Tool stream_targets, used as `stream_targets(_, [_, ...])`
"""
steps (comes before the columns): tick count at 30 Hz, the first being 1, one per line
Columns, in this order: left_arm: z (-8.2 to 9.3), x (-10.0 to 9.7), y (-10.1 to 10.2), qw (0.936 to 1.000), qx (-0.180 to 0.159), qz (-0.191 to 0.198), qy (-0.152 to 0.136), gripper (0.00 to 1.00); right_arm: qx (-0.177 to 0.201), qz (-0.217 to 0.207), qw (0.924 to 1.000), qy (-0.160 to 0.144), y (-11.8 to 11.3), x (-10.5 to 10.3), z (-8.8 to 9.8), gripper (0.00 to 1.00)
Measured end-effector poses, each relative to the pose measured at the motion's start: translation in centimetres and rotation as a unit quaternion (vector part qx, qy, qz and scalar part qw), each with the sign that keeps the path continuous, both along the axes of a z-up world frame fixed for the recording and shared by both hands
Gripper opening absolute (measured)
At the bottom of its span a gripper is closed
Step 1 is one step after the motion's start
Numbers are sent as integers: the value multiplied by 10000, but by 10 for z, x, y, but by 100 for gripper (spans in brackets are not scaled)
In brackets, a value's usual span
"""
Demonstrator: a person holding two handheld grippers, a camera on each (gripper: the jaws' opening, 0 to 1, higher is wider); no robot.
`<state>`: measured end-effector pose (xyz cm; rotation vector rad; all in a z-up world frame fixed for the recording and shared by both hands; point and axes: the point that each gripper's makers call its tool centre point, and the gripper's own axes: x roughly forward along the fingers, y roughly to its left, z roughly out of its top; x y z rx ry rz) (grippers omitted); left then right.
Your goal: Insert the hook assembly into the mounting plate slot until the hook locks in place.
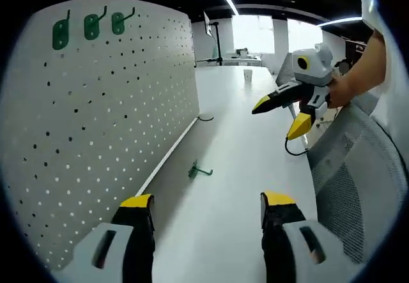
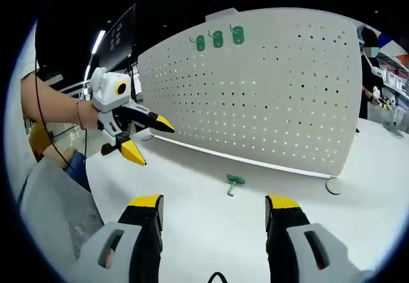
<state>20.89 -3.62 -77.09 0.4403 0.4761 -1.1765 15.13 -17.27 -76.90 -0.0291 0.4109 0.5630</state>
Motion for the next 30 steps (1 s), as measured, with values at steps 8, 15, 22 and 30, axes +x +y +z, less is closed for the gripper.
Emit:
stream_targets(8, [-9,15,-19,9994,225,-281,-28,70,-17,-21,10000,43,-3,-1,-2,63])
stream_targets(15, [-14,23,-37,9980,350,-520,-27,70,-28,-5,10000,94,-3,-1,-4,63])
stream_targets(22, [-28,29,-52,9955,543,-783,28,70,-73,1,9999,153,-6,-2,-5,64])
stream_targets(30, [-42,33,-66,9924,695,-1007,139,70,-52,-58,9998,186,-10,-3,-6,66])
